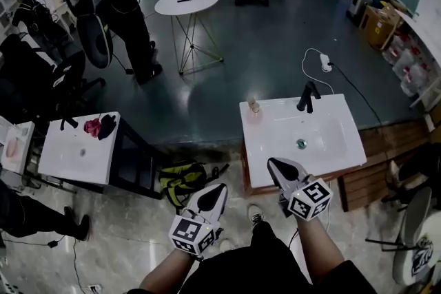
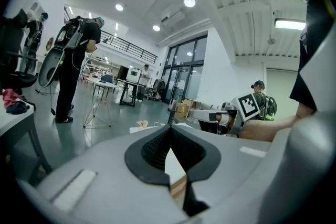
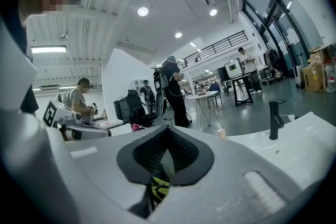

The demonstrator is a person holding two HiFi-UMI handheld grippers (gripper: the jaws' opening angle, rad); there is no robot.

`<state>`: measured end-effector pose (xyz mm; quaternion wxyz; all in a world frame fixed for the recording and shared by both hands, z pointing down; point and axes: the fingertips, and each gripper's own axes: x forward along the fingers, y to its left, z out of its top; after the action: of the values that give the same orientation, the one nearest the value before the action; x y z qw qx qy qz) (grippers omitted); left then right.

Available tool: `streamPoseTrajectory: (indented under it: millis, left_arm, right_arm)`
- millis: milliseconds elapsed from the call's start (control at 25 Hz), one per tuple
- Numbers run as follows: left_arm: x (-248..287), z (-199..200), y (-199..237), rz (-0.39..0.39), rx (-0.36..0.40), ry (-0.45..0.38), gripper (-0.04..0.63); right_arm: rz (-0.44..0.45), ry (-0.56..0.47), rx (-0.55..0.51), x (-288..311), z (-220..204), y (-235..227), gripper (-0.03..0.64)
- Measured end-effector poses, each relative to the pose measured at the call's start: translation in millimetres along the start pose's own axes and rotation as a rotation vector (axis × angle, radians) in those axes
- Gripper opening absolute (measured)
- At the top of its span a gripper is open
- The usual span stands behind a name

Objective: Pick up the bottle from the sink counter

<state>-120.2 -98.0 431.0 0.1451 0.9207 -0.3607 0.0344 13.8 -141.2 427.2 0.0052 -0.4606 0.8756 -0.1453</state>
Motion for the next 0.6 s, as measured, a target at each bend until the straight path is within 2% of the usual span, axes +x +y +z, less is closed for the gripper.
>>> streamPoseTrajectory:
  millis: [240,440,600]
  left_arm:
    - [36,3,5,0.03,-0.01,0.005,0.003]
    - [66,5,9,0.058,0.008,-0.031,0.003]
    - [85,0,10,0.059,-0.006,-0.009,0.003]
  right_arm:
    - [0.053,0.02,-0.008,28,4,-33,0.002]
    - [0.08,0.029,-0.015,45,5,-58,0.002]
    - [0.092,0.037,-0.014,58,1,-74,0.001]
